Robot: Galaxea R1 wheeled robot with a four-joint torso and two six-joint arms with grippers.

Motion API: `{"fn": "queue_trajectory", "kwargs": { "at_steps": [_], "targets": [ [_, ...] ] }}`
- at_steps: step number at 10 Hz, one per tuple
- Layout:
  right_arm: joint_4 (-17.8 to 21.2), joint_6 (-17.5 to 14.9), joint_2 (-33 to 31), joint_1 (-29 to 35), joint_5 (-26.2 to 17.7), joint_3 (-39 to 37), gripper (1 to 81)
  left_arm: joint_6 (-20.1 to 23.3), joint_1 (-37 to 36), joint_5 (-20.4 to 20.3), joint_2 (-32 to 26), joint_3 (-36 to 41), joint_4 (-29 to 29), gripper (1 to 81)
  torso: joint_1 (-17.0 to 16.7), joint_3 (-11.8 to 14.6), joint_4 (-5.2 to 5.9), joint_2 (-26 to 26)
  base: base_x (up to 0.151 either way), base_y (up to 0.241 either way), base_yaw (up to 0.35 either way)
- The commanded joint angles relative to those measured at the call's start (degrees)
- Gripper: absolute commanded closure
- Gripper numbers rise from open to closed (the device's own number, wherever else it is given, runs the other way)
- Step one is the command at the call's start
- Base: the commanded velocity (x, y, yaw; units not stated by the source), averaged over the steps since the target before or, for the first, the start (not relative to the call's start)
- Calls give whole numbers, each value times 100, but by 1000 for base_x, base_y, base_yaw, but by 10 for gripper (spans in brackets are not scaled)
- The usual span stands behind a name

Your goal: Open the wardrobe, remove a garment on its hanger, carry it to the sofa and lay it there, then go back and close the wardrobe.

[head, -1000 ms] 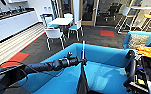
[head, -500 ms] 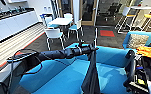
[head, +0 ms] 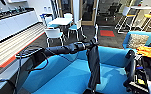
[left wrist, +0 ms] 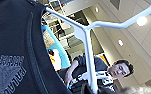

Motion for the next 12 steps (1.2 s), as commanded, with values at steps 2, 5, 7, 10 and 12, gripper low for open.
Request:
{"fn": "queue_trajectory", "kwargs": {
  "at_steps": [2,5,7,10,12],
  "targets": [
    [-77,-5,55,-42,-354,44,10,-86,-1343,-163,241,-1103,133,811,0,0,0,0,0,0,0],
    [-77,-5,63,-59,-354,35,10,-78,-1343,21,101,-1578,291,811,2,0,0,0,0,0,0],
    [-77,-5,72,-68,-354,35,10,-78,-1089,171,-206,-1561,431,811,2,0,0,0,0,0,0],
    [-85,-6,134,-59,-354,-17,10,-78,-44,171,-365,-1727,896,811,2,0,0,0,0,0,0],
    [-86,-5,142,-68,-345,-18,10,-52,327,136,-320,-2009,1011,811,2,0,426,0,0,0,0]
  ]
}}
